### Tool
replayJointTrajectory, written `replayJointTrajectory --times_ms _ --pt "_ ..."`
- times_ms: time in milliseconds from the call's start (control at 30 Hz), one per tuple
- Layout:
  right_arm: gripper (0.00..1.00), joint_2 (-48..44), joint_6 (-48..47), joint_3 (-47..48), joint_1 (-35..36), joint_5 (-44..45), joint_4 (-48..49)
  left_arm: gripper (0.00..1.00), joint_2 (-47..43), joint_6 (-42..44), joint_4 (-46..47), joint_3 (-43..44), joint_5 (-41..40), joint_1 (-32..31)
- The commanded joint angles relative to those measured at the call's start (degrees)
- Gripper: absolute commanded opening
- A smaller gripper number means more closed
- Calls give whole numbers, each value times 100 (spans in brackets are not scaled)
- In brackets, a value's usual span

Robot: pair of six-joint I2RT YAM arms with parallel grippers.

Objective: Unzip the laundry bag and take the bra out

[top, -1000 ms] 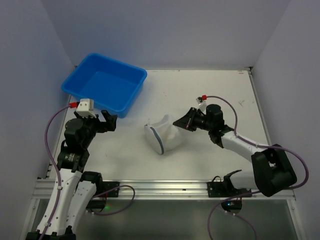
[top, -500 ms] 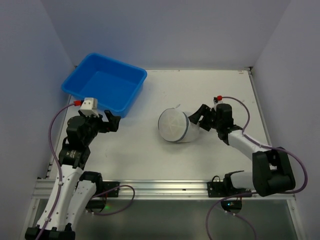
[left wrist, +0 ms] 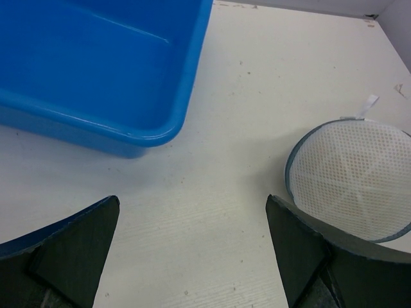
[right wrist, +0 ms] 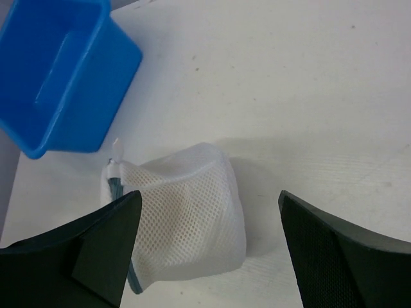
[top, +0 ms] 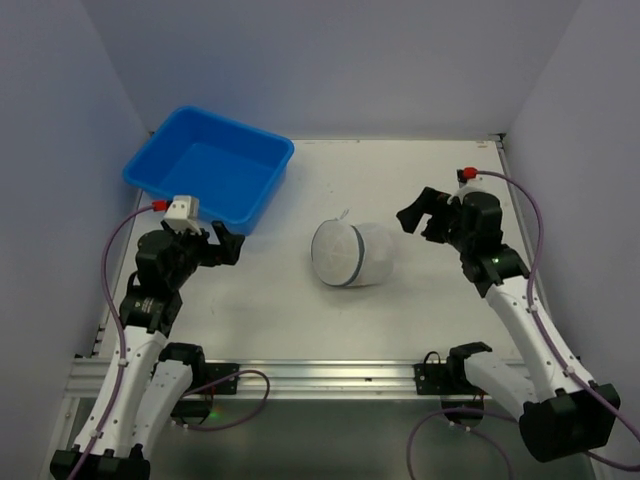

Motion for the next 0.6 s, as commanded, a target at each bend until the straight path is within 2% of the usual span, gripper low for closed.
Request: replayJointTrajectory --times_ms 0,133,233,367,467,567 --pt "89 -132 -368 513 161 -723 -346 100 81 21 220 -33 170 -26" --pt "89 480 -648 1189 1178 -681 -495 100 108 21 220 -33 162 -26" --pt "89 956 -737 1673 1522 -699 -644 100 108 12 212 -42 144 -26" --pt "89 1667 -904 2034 2226 73 -768 100 143 -23 185 -51 153 -26" --pt "89 2089 -896 2175 2534 355 -786 100 231 -321 133 -120 275 -26" --pt "87 2407 -694 2167 2622 909 -803 100 327 -1111 150 -313 775 -35"
